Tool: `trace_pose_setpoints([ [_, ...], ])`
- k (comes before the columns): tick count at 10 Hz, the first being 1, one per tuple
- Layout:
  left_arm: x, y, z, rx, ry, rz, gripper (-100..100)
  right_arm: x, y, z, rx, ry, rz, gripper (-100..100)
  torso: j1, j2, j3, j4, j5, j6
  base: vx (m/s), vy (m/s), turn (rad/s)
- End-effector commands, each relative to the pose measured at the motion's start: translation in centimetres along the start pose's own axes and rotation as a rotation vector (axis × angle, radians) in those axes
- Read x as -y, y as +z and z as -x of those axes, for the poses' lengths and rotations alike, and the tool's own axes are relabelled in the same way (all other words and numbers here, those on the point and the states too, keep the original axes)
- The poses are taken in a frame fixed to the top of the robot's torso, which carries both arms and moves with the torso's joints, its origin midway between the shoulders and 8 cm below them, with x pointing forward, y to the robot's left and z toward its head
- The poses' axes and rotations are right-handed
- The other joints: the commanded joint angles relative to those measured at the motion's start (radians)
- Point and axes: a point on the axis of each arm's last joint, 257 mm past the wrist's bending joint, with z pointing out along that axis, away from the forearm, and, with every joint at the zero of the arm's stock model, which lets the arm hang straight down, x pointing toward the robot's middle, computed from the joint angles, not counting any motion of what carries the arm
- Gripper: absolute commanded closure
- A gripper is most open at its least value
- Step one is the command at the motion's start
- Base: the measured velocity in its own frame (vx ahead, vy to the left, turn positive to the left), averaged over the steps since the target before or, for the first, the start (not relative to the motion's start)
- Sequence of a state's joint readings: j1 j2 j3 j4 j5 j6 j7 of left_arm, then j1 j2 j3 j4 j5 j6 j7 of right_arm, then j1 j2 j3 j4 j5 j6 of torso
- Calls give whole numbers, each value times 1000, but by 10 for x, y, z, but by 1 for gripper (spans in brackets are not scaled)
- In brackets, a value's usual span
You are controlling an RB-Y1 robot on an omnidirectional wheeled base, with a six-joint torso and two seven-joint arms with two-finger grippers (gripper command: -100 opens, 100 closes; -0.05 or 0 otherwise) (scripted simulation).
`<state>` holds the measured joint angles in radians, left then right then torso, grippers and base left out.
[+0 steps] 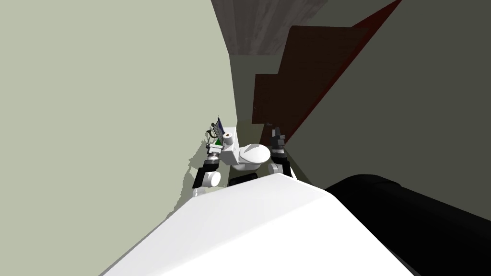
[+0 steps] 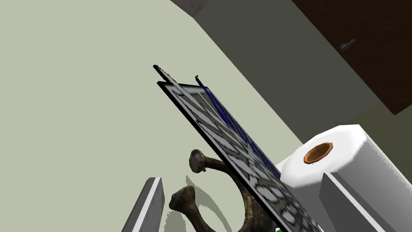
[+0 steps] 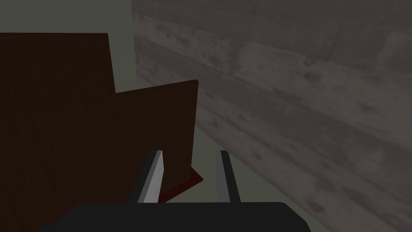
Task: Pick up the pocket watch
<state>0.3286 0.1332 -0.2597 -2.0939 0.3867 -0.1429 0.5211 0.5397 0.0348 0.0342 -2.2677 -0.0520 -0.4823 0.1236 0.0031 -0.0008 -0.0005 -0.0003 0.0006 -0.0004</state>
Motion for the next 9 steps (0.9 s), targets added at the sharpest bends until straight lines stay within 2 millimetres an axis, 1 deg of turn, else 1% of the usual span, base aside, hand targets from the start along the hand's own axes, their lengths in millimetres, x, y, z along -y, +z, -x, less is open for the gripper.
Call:
trace_pose_setpoints([
  [1,-16,0,12,36,-44,49,-100,0,0,0,0,0,0,0,0,0,0,0,0,0,27,65,-74],
  [2,-16,0,12,37,-44,50,-100,0,0,0,0,0,0,0,1,0,0,0,0,0,21,56,-20],
  [6,-56,-8,39,131,-148,156,-100,0,0,0,0,0,0,0,2,0,0,0,0,0,18,71,-62],
  [9,-78,-14,52,186,-215,206,-100,0,0,0,0,0,0,0,1,-1,0,0,0,0,21,68,-45],
])
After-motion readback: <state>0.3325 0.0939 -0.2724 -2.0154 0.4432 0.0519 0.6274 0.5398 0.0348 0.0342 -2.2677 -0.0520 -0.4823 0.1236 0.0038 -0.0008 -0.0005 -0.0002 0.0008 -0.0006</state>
